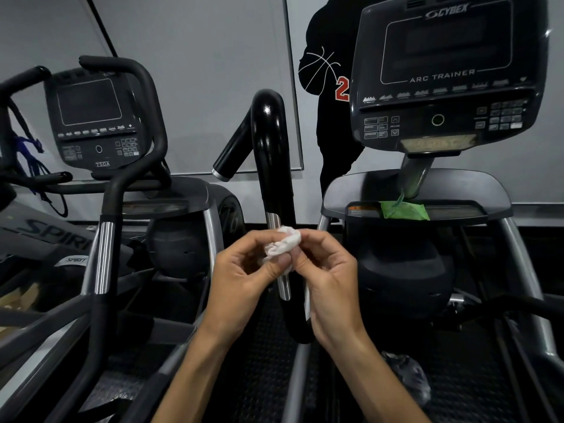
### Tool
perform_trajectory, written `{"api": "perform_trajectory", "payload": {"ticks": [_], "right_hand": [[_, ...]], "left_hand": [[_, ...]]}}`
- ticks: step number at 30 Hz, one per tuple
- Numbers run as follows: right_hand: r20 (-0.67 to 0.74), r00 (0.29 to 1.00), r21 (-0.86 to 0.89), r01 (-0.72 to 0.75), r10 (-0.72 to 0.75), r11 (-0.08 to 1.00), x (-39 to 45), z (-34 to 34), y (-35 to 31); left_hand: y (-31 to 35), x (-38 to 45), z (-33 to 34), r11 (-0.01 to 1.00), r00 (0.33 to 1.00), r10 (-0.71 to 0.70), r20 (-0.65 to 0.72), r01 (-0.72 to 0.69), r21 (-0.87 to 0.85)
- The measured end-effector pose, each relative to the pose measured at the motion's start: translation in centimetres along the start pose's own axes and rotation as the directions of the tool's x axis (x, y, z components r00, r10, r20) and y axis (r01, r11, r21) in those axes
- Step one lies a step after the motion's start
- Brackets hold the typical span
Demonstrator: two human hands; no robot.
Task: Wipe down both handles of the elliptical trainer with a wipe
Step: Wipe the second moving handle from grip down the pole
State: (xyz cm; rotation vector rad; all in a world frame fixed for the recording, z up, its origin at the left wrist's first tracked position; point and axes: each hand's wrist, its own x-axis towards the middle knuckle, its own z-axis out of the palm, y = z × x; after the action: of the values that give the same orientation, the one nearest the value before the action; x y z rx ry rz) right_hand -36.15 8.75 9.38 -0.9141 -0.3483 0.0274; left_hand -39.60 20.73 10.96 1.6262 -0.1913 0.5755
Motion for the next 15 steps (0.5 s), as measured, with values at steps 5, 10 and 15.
{"api": "perform_trajectory", "payload": {"ticks": [5,10,15], "right_hand": [[-0.169,0.981,-0.151,0.066,-0.092,0.986,1.6,-0.4,0.2],[-0.215,0.969,-0.165,0.089,-0.124,0.982,2.6,-0.9,-0.4],[-0.212,0.965,-0.225,0.105,-0.154,0.969,3.1,-0.9,0.0]], "left_hand": [[0.9,1.2,-0.2,0.906,0.947,0.277,-0.165,-0.200,0.373],[0.2,4.6,-0.5,0.562,0.749,0.647,-0.139,-0.347,0.751],[-3.3,2.9,-0.1,0.403,0.699,0.715,0.024,-0.440,0.803]]}}
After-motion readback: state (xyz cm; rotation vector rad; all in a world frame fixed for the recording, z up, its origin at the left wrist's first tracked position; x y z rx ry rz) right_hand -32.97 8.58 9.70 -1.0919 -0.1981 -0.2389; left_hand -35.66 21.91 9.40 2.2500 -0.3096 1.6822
